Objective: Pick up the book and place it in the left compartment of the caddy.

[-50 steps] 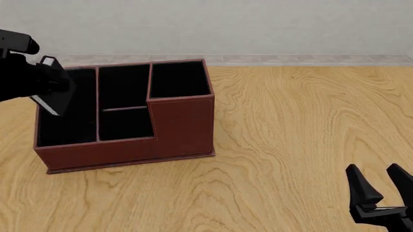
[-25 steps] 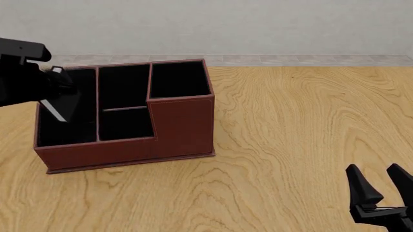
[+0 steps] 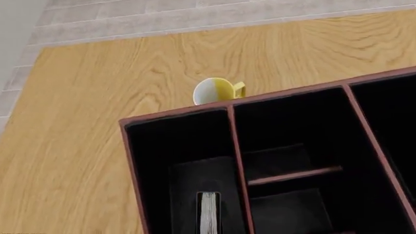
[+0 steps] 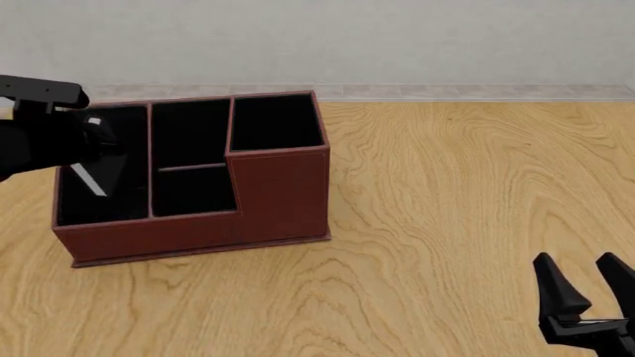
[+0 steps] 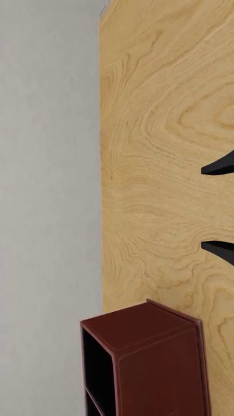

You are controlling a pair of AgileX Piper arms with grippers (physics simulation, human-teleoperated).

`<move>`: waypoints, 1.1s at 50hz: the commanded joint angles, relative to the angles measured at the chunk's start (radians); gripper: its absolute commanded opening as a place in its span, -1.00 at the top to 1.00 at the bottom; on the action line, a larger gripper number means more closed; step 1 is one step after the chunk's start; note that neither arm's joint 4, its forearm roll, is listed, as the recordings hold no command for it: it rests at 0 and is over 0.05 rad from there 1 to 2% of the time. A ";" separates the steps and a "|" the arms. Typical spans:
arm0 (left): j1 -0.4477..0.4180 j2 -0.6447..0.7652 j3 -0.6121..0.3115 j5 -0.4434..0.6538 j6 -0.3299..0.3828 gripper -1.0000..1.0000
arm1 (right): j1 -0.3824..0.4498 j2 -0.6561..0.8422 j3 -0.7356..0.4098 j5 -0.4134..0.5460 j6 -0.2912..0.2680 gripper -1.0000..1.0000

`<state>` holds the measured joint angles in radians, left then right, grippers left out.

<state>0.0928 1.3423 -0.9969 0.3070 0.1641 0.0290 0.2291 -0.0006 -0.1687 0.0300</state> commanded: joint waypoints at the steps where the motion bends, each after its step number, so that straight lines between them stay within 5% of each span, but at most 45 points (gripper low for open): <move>1: 0.002 0.023 0.005 -0.031 0.004 1.00 | 0.000 -0.005 0.000 0.004 0.001 -1.00; 55: 0.006 0.160 -0.004 -0.083 0.023 1.00 | -0.005 -0.014 0.000 0.010 0.007 -1.00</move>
<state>0.0989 1.4971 -0.9938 0.2273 0.1790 0.0238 0.2145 -0.0003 -0.1590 0.0395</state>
